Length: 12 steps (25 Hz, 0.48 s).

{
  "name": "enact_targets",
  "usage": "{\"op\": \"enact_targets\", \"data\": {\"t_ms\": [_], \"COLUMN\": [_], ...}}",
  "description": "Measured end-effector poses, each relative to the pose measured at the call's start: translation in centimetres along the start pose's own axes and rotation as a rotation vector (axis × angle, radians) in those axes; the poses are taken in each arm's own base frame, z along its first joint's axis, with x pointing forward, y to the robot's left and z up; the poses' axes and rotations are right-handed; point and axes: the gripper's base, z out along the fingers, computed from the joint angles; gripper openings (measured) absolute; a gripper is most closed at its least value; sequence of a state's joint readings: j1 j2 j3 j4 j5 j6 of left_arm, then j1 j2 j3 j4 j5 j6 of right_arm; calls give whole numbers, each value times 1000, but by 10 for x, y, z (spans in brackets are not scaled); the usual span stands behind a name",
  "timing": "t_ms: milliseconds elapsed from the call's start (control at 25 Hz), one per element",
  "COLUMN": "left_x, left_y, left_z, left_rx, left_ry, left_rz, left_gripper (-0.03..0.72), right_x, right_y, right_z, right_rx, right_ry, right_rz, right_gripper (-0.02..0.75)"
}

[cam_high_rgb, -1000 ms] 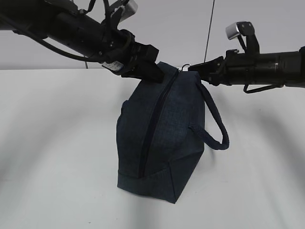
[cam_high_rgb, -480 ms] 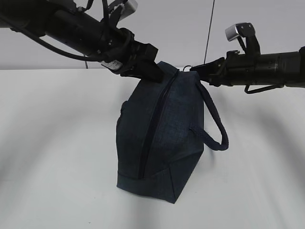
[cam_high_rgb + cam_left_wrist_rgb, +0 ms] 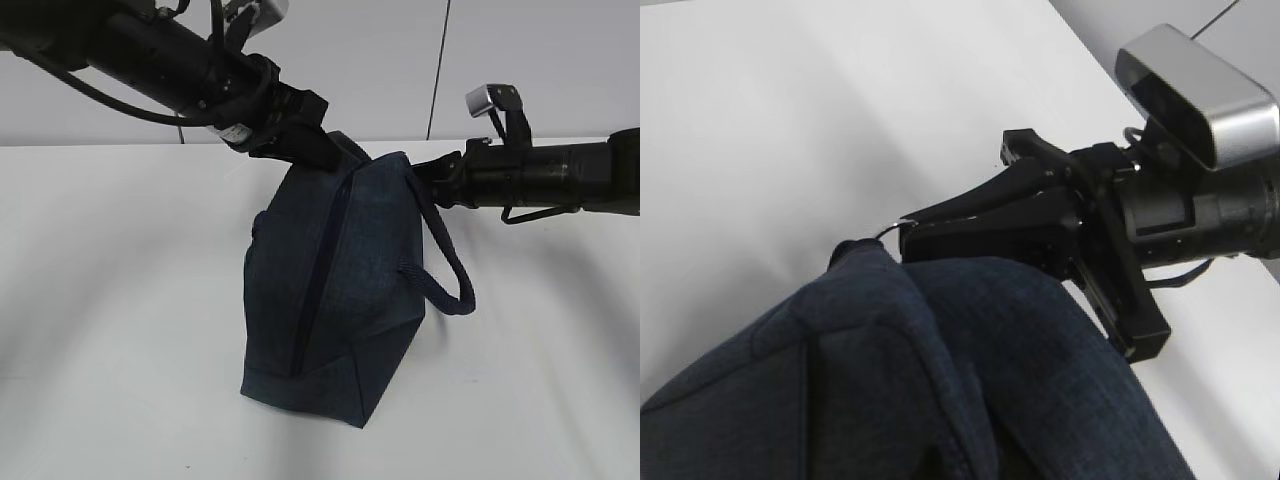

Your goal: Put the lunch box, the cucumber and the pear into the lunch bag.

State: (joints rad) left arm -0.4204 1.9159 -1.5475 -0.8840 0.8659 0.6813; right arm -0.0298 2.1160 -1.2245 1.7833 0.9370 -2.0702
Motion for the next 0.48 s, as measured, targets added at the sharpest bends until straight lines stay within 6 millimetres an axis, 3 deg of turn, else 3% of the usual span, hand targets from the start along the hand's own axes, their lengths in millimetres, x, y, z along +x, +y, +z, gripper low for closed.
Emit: {"op": "enact_targets", "data": {"t_ms": [280,480], "left_x": [0,2], "left_y": [-2,-3], "left_z": [-2,-2], "left_rx": [3,23], "left_ry": [5,26], "left_rz": [10,25], "left_gripper": [31,31], "right_x": [3,-6], "right_y": [-1,-4], "right_z": [0,0], "right_rx": [-19,-40], "right_ry": [-8,-33], "right_rz": [12,8], "right_gripper": [0,0]}}
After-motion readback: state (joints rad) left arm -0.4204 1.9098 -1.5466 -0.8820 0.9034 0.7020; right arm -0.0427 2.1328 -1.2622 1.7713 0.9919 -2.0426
